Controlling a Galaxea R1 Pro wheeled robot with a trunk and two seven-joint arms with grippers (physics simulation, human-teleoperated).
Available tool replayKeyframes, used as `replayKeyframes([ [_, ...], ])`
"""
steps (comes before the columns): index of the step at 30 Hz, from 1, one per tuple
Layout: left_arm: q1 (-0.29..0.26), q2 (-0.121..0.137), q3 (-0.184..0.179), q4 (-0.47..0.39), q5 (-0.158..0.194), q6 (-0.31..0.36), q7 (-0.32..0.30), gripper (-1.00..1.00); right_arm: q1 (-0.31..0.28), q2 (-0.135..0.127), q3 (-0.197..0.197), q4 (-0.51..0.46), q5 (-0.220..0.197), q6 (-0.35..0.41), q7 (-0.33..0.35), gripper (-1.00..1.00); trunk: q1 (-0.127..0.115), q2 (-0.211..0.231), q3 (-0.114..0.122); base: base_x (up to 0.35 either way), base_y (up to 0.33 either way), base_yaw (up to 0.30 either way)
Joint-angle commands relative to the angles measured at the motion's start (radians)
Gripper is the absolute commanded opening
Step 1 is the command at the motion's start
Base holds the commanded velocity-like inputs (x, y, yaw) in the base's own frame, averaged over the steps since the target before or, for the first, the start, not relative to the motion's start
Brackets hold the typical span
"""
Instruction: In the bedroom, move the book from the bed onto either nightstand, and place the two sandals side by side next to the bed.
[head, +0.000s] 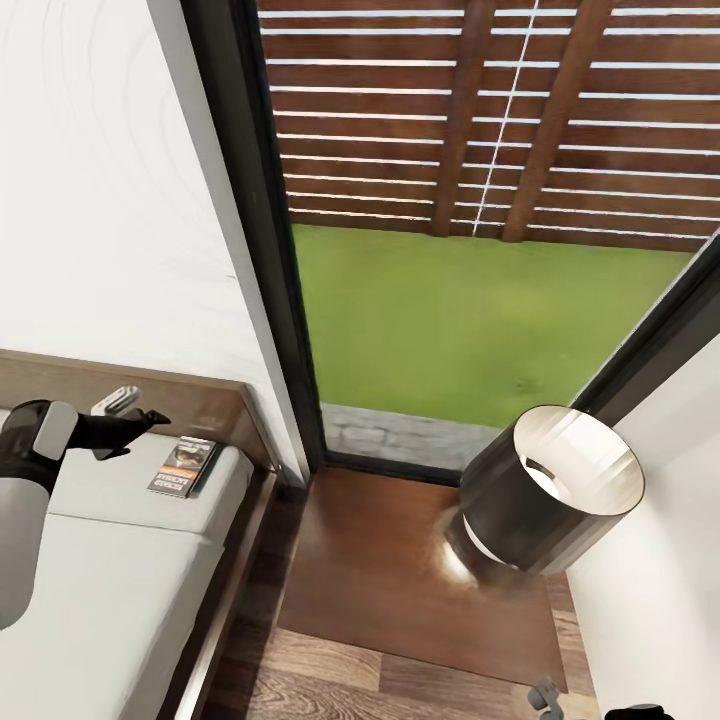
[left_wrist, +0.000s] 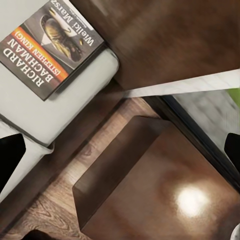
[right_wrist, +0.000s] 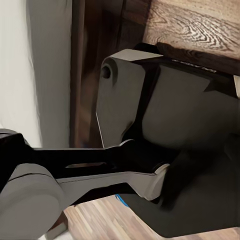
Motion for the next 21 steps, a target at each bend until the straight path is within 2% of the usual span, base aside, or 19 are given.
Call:
replayKeyframes([
  [1,-0.001,0.0,0.003,0.0,0.001,0.005,0.001,1.0,-0.001,0.0,-0.008,-0.001,0.006,0.011,0.005,1.0,0.004,-0.009,-0.005,0.0,0.0,0.0],
  [17,-0.001,0.0,0.004,0.0,0.001,0.005,0.0,1.0,-0.001,0.0,-0.008,-0.001,0.006,0.01,0.007,1.0,0.066,-0.121,-0.055,0.0,0.0,0.0],
  [21,-0.001,0.0,0.004,-0.001,0.0,0.005,0.0,1.0,-0.001,0.0,-0.008,-0.001,0.006,0.01,0.007,1.0,0.066,-0.121,-0.055,0.0,0.0,0.0],
])
